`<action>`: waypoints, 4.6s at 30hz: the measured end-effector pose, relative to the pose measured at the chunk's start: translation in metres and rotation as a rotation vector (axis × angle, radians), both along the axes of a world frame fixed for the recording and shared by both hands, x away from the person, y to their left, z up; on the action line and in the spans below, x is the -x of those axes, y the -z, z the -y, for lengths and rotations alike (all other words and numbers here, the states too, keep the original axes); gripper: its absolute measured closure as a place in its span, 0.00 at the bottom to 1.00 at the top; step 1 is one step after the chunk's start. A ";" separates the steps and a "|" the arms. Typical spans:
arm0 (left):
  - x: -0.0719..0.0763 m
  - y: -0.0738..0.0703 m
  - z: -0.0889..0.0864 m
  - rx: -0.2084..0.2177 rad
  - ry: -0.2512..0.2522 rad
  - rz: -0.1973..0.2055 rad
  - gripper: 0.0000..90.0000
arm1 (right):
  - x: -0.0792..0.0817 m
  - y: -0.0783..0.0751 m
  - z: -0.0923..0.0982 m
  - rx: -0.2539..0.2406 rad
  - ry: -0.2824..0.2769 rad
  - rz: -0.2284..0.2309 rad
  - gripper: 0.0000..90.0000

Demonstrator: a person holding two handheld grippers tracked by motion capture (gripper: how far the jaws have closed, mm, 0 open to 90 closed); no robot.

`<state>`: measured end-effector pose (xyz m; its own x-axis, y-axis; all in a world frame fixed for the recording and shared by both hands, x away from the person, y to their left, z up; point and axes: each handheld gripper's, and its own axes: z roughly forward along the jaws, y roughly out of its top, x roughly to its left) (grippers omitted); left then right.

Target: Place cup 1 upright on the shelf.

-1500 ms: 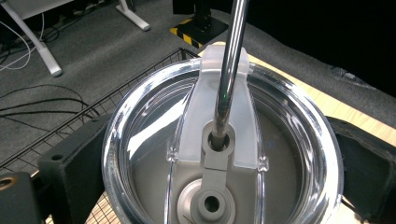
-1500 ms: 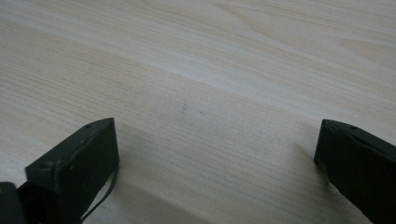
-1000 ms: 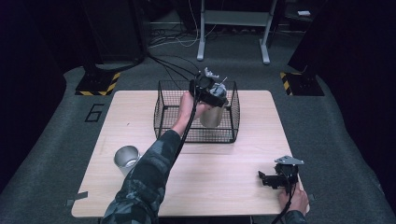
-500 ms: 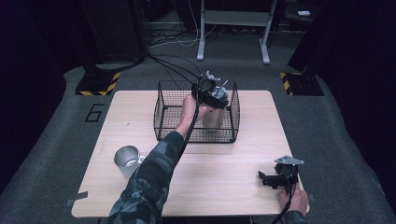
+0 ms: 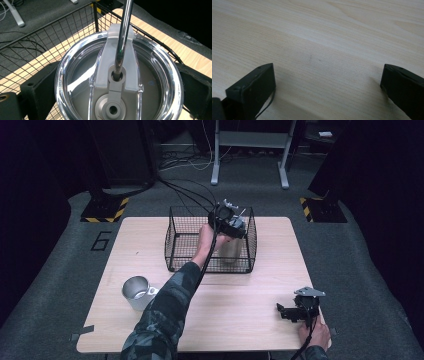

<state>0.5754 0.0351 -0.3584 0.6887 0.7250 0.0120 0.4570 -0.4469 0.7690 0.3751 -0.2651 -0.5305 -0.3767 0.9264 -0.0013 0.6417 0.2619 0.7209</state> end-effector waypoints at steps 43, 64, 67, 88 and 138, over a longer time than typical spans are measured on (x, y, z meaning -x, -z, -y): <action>-0.006 0.020 0.009 -0.050 0.006 -0.054 0.04 | 0.000 0.000 0.000 -0.004 0.001 -0.011 0.00; 0.002 0.008 -0.001 -0.018 0.023 -0.041 0.00 | 0.000 0.000 0.000 -0.002 -0.002 -0.008 0.00; 0.006 0.002 -0.004 -0.011 0.029 -0.030 0.00 | 0.000 0.000 0.000 0.002 0.000 0.001 0.00; 0.066 -0.031 -0.043 0.020 0.077 0.071 0.00 | 0.000 0.000 0.000 0.003 -0.002 -0.001 0.00; 0.184 0.009 -0.195 0.055 -0.143 0.098 0.00 | 0.000 0.000 0.000 0.002 0.000 -0.001 0.00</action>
